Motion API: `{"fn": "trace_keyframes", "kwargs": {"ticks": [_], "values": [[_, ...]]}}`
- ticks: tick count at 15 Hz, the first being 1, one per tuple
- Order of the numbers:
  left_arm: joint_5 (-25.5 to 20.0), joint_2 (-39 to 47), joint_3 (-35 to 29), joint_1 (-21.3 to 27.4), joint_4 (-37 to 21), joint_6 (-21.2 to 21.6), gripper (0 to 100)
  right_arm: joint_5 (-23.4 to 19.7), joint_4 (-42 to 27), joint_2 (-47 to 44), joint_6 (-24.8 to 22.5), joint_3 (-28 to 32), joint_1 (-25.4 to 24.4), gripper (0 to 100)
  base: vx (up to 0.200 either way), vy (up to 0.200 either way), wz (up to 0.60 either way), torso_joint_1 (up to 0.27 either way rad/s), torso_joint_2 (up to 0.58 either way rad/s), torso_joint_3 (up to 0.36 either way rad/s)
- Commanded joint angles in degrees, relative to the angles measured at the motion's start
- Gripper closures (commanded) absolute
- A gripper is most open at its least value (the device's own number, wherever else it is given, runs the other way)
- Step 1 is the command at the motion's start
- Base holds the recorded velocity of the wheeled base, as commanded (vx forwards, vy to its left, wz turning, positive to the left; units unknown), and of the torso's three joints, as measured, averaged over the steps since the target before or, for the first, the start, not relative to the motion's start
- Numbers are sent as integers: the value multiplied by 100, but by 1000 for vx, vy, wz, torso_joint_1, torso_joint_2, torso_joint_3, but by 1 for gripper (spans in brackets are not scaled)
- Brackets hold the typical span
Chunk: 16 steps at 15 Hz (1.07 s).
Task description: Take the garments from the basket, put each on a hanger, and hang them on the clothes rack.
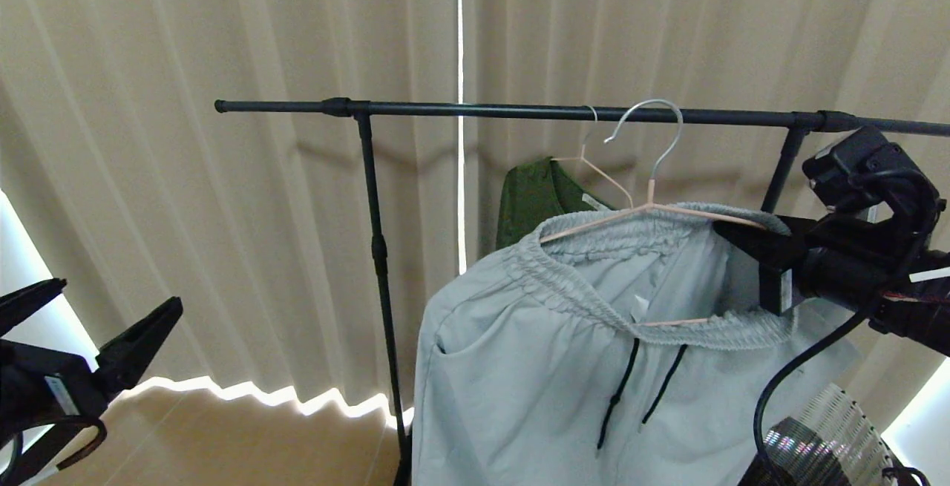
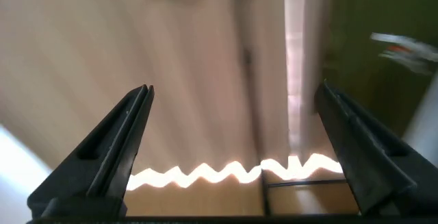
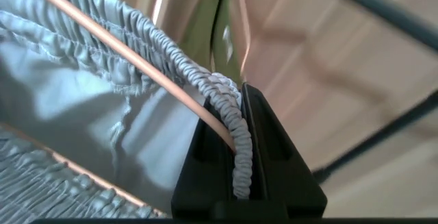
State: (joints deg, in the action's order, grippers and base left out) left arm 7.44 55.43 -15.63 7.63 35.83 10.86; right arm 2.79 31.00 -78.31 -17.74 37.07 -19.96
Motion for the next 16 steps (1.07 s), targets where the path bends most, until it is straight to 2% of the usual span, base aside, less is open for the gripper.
{"fn": "trace_keyframes", "kwargs": {"ticks": [1,4,7,9,12,13,16], "values": [[-5,-393,-28,-368,-120,-207,0,20,-103,281,-2,-121,167,100,0,0,0,0,0,0],[-5,-393,-19,-359,-120,-304,0,28,-314,404,-2,-148,440,100,0,0,0,0,0,0],[-5,-384,192,-324,-111,-462,0,81,-1087,932,-2,-200,721,100,0,0,0,0,0,0],[-5,-366,324,-324,-111,-462,0,213,-1790,1310,-10,-218,950,100,0,0,0,0,0,0],[-5,-340,280,-315,-85,-436,0,459,-2415,1723,-19,-165,1372,100,0,0,0,0,0,0],[-111,-375,280,-227,-76,-436,0,828,-2801,2013,-72,-139,1750,100,0,0,0,0,0,0],[-770,-340,350,-165,-85,-453,0,1224,-3364,2549,-353,-165,2171,100,0,0,0,0,0,0]]}}
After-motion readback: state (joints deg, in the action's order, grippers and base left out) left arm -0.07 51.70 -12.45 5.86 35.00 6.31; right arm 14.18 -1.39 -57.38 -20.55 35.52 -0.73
